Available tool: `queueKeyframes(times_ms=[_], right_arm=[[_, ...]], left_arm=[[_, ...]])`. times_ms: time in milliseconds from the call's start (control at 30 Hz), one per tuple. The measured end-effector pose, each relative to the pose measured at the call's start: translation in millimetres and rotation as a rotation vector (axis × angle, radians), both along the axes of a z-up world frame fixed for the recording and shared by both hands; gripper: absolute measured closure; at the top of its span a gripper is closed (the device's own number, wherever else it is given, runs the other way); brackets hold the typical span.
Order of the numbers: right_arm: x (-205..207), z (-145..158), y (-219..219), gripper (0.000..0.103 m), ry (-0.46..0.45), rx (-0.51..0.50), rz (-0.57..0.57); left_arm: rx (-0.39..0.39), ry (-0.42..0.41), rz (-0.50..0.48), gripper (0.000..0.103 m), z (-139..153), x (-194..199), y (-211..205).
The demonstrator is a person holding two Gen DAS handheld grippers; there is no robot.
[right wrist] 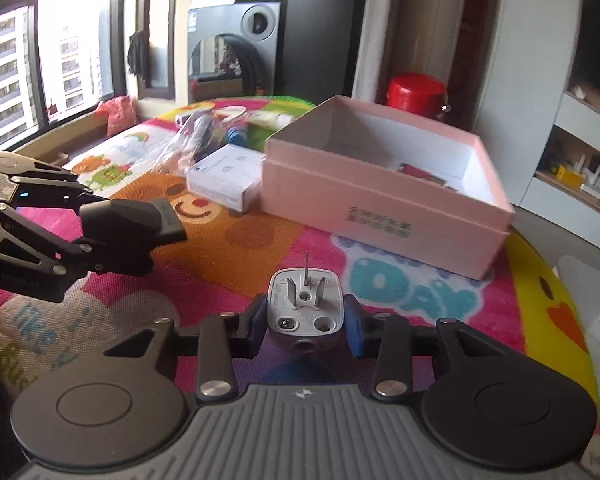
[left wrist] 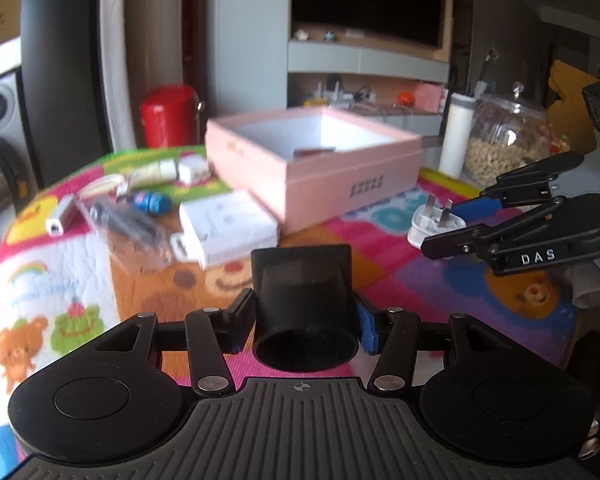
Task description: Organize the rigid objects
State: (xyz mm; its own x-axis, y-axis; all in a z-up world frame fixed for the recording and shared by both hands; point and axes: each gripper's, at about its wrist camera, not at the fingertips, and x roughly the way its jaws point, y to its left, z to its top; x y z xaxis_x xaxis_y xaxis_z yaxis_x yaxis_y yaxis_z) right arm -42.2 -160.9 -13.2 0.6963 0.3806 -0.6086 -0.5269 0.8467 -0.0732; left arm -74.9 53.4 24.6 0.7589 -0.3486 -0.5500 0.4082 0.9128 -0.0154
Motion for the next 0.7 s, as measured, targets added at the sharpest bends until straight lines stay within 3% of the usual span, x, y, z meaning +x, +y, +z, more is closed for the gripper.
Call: queueKeyframes(times_ms=[233,467,533,600,700], right_arm=[[-7.0,43.8,-28.1,0.064,-0.106,0.093,-0.061],[28.5,83.8,-26.6,0.064,-0.212,0.133,-0.121],[49.3,89.9,-23.4,0.064,-0.224,0.161,-0.159],[69.6,91.1,-21.5,0.063,-0.231,0.182,-0.177],[86.0,83.0,-16.8,0.056,-0.207,0.157,-0.21]], left_arm=[[-0.067,-0.098,-0.038,0.047,45.1,12.2,-10.2],[-0.099,-0.208,-0.065,0.047,100.1,75.2,-33.8],[-0.173,-0.177,-0.053,0.046,107.5,111.4,-37.1],[-0.232,-0.095,-0.029,0.046,104.2,151.0,-41.4],[-0.258,-0.034,0.026,0.046,86.5,182.5,-42.9]])
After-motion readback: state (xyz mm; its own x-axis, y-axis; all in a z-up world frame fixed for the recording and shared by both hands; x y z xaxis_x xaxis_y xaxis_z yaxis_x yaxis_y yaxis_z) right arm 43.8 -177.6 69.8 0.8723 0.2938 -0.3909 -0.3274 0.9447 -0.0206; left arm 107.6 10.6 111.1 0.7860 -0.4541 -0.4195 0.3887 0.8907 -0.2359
